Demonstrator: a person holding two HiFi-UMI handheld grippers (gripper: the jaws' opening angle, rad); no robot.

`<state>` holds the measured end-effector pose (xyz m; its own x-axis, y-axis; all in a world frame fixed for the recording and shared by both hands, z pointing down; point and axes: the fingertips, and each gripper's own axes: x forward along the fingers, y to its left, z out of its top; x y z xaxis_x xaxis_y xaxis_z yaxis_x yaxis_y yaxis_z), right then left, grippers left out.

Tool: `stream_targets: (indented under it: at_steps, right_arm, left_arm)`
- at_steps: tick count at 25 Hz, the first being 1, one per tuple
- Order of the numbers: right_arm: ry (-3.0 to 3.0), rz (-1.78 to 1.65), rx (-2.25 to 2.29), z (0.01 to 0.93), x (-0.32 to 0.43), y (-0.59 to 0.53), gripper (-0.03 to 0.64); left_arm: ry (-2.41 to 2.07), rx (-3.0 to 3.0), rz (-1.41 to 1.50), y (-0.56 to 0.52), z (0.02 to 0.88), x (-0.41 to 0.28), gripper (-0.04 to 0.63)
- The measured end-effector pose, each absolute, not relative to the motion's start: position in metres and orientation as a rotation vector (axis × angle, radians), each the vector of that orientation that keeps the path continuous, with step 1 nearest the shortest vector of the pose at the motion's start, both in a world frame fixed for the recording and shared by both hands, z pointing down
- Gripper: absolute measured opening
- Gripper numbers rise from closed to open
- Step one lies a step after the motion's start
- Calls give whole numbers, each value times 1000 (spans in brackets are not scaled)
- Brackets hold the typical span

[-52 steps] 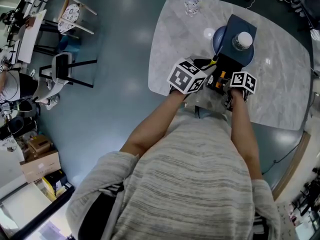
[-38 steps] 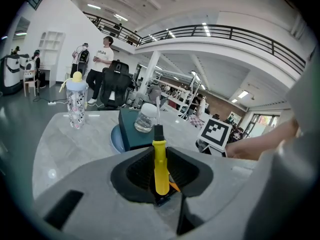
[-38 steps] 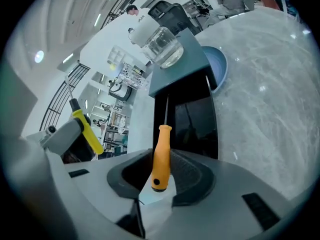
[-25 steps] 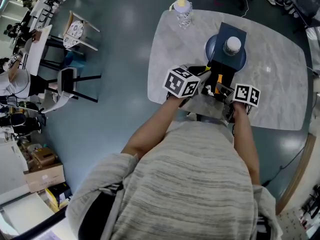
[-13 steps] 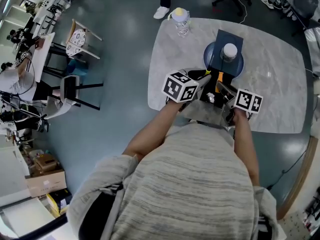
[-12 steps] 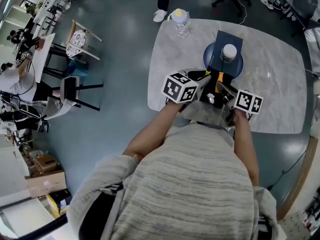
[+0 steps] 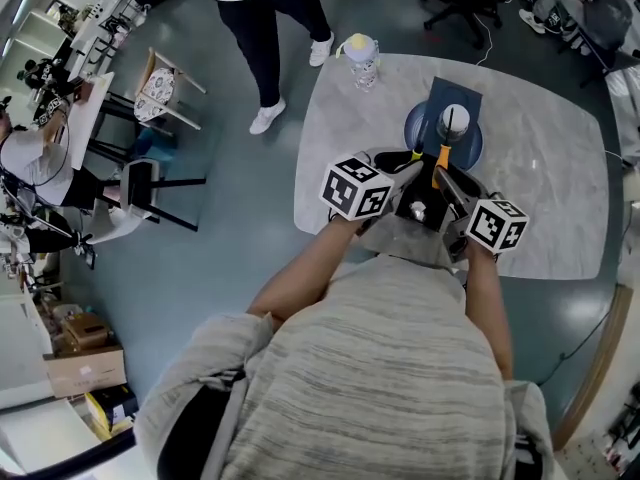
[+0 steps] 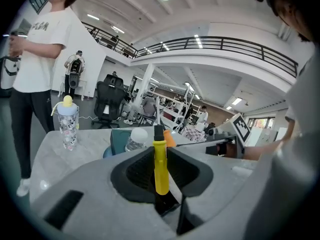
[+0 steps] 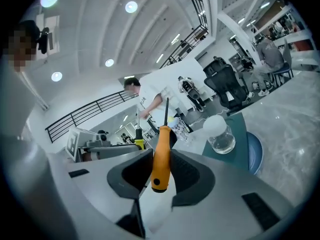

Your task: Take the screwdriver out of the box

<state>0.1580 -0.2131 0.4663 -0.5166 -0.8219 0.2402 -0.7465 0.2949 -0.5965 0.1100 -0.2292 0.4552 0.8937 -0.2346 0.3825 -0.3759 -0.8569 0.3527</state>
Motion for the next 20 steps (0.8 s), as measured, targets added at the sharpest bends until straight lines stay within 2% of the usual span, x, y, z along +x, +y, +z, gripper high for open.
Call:
stream_targets:
  at_steps: [20]
  right_arm:
    - [2585,-306,-1610,373,155,-198,110]
  left_arm:
    - [-498,2747,143,-231,383,105,87]
